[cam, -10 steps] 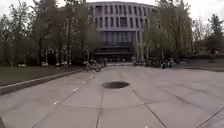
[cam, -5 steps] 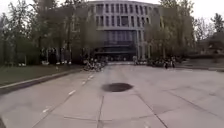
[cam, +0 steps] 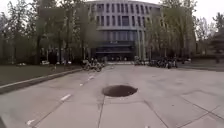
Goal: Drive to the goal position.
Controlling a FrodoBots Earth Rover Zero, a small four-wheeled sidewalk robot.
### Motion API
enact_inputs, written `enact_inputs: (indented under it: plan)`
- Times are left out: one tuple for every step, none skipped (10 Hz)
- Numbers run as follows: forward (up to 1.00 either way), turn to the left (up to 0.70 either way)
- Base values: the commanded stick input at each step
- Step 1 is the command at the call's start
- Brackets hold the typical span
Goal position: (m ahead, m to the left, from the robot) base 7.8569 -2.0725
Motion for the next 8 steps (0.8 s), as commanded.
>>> enact_inputs:
  plan:
    - [0.70,0.00]
    - [0.70,0.00]
    - [0.70,0.00]
    - [0.70,0.00]
    - [0.70,0.00]
    - [0.70,0.00]
    - [0.70,0.00]
    - [0.70,0.00]
